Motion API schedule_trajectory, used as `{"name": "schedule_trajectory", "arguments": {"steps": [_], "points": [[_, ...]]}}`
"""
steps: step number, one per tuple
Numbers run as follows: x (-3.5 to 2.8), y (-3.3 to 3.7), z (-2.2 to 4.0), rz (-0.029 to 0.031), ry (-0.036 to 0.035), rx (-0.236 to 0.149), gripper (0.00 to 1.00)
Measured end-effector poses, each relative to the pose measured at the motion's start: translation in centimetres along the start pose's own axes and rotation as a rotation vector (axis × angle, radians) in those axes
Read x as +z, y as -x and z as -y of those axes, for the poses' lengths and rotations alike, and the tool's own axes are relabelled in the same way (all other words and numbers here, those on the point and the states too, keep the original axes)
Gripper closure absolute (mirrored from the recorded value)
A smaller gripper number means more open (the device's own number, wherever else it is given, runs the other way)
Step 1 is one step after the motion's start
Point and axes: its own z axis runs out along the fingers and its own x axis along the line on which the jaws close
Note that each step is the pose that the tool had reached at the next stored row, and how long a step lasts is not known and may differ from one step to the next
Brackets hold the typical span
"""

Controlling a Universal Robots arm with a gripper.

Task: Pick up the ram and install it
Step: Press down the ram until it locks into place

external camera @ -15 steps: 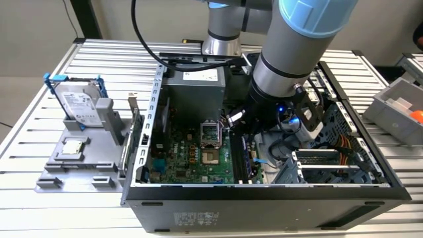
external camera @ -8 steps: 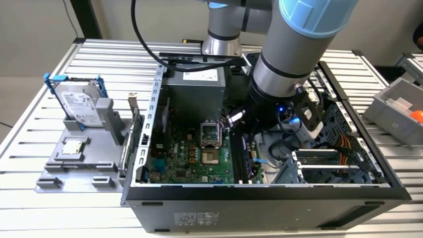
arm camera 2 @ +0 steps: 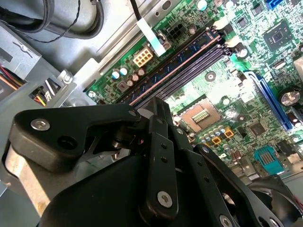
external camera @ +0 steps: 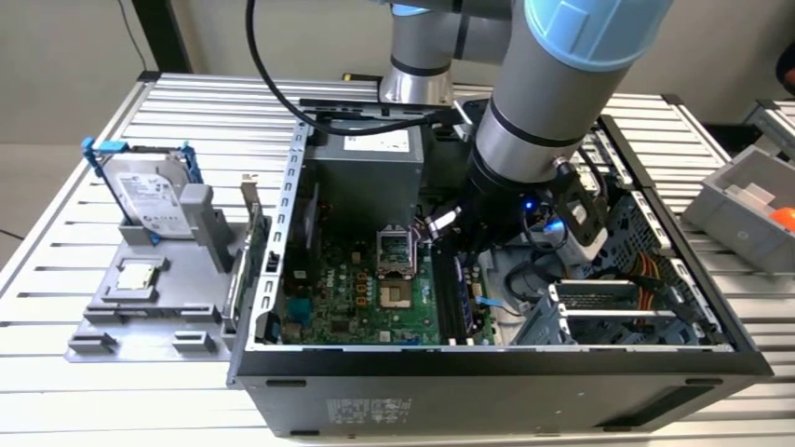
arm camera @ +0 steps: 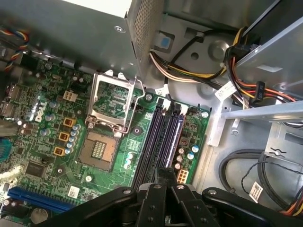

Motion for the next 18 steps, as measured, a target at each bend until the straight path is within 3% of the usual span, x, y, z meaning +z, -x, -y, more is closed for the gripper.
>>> {"name": "schedule_trajectory", "arguments": {"steps": [13,18], "points": [[0.0,0.0,0.0,-0.0012,0.0,-0.012,1.0],[0.0,0.0,0.0,-0.0037,0.0,-0.036,1.0]]}}
